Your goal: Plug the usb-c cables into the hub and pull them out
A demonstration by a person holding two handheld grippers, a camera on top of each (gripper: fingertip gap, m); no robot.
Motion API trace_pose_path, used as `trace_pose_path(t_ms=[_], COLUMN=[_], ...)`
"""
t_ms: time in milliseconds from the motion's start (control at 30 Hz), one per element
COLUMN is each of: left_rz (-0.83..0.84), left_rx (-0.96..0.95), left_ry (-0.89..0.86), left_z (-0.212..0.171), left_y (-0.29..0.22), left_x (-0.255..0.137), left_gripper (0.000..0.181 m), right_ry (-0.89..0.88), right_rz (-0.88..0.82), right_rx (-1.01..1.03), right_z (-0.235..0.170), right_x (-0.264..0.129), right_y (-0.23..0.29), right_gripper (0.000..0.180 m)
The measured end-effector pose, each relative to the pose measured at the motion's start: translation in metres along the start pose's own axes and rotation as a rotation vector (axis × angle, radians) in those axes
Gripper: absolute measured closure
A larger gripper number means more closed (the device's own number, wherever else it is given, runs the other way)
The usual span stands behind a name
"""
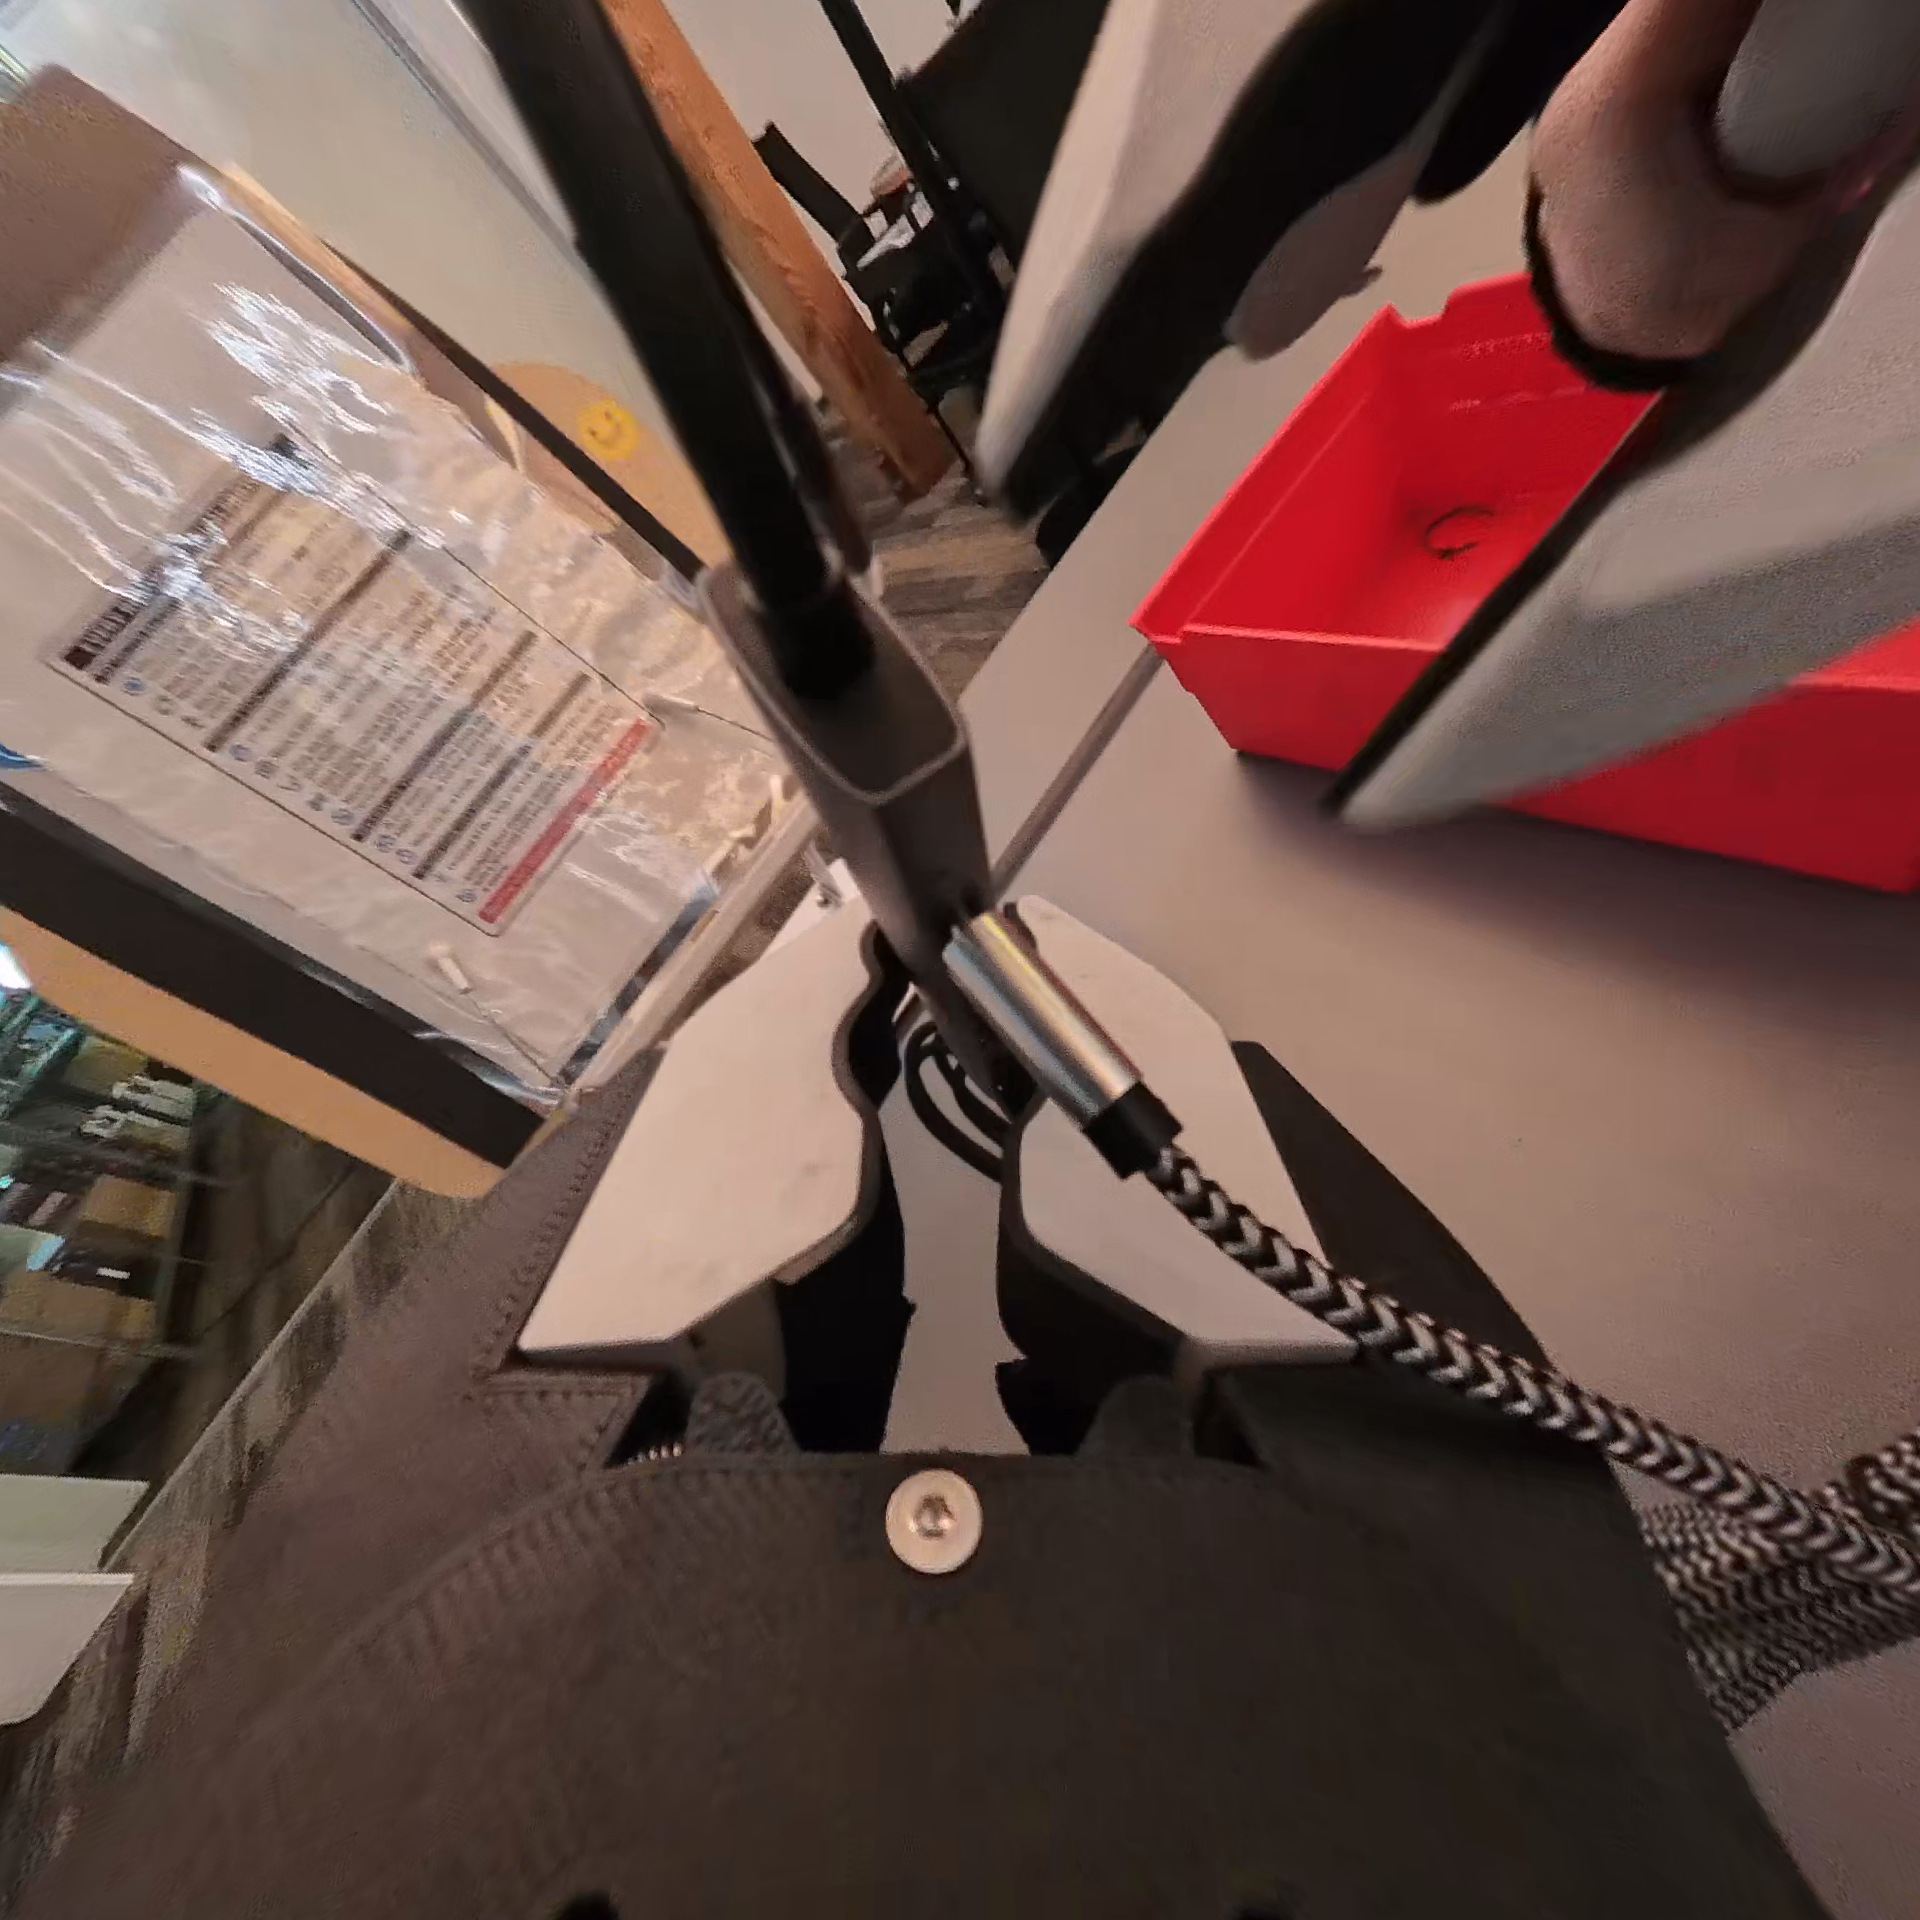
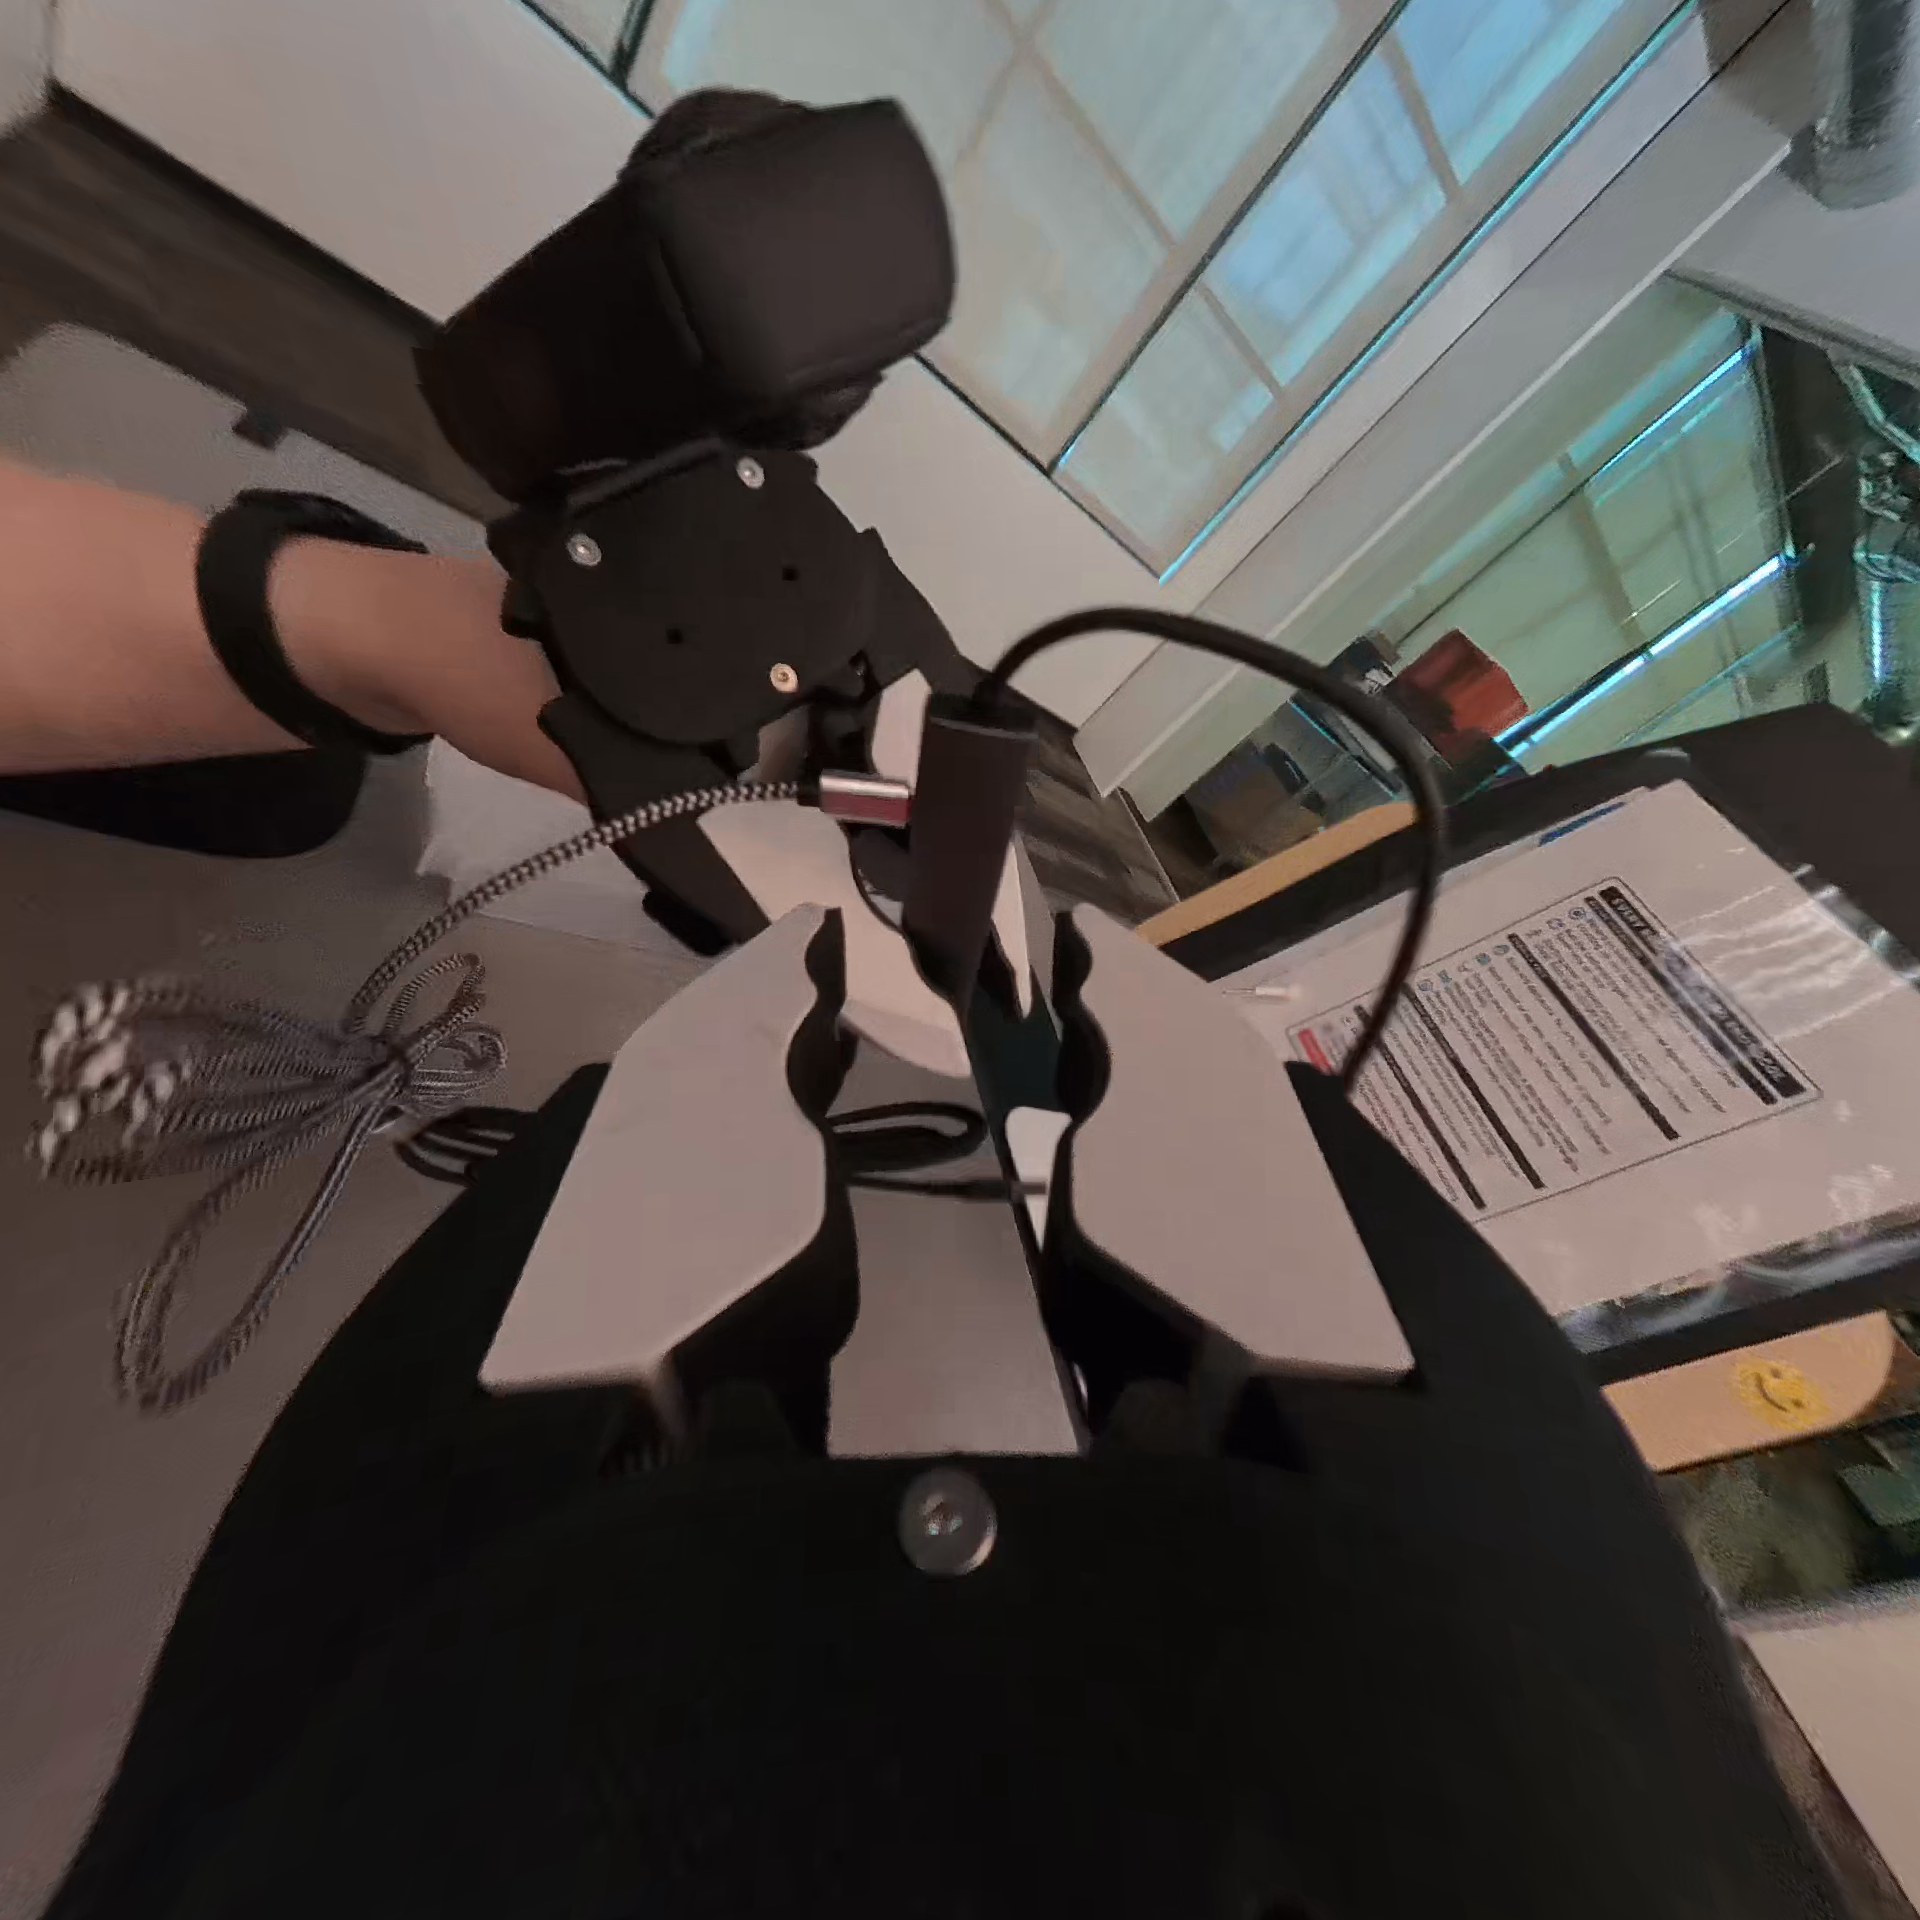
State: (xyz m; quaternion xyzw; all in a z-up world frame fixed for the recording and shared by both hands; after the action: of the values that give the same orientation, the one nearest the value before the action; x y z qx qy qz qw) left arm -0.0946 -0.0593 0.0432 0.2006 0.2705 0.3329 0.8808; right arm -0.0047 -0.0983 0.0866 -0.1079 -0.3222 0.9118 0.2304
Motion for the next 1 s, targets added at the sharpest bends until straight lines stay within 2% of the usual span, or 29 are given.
trace_pose_path(t_ms=[100, 200, 333, 433, 500, 567, 700, 900, 1000], left_rz=[-0.014, -0.066, -0.098, -0.133, -0.2, -0.293, -0.603, -0.866, -0.907], left_rx=[-0.007, -0.035, 0.004, 0.002, -0.042, -0.112, -0.293, -0.341, -0.31], left_ry=[-0.008, -0.022, 0.013, 0.009, -0.016, -0.075, -0.249, -0.372, -0.4], left_z=[-0.006, -0.01, -0.011, -0.011, -0.011, -0.009, -0.01, -0.011, -0.005], left_y=[0.0, -0.001, -0.008, -0.01, -0.01, -0.006, -0.002, -0.018, -0.032], left_x=[0.004, 0.005, 0.003, -0.001, -0.008, -0.017, -0.036, -0.03, -0.023], left_gripper=[0.165, 0.163, 0.165, 0.164, 0.156, 0.134, 0.116, 0.117, 0.12], right_ry=[0.002, 0.036, 0.021, 0.011, -0.019, -0.07, -0.21, -0.36, -0.403], right_rz=[0.017, -0.037, -0.071, -0.013, 0.066, 0.116, 0.247, 0.447, 0.506], right_rx=[0.025, 0.002, 0.008, 0.085, 0.149, 0.207, 0.384, 0.485, 0.507], right_z=[-0.004, -0.012, -0.016, -0.015, -0.014, -0.016, -0.016, -0.01, -0.008], right_x=[0.022, 0.036, 0.046, 0.047, 0.043, 0.038, 0.028, 0.023, 0.021], right_y=[0.01, 0.012, 0.015, 0.017, 0.017, 0.013, 0.007, 0.017, 0.02], right_gripper=[0.142, 0.142, 0.149, 0.155, 0.156, 0.156, 0.156, 0.157, 0.157])
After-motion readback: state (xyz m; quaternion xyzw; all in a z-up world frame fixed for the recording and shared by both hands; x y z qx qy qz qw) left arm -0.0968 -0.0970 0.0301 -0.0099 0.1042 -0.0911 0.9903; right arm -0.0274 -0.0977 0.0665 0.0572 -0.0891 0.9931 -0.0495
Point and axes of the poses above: each gripper's, where its closed fingertips meet, x out along the fingers, z out of its top, y = z × x across the jaws, the point moved 6 cm from there along -x, back along the fingers, and after that the axes turned 6 degrees about -z, right-handed, at the moved point
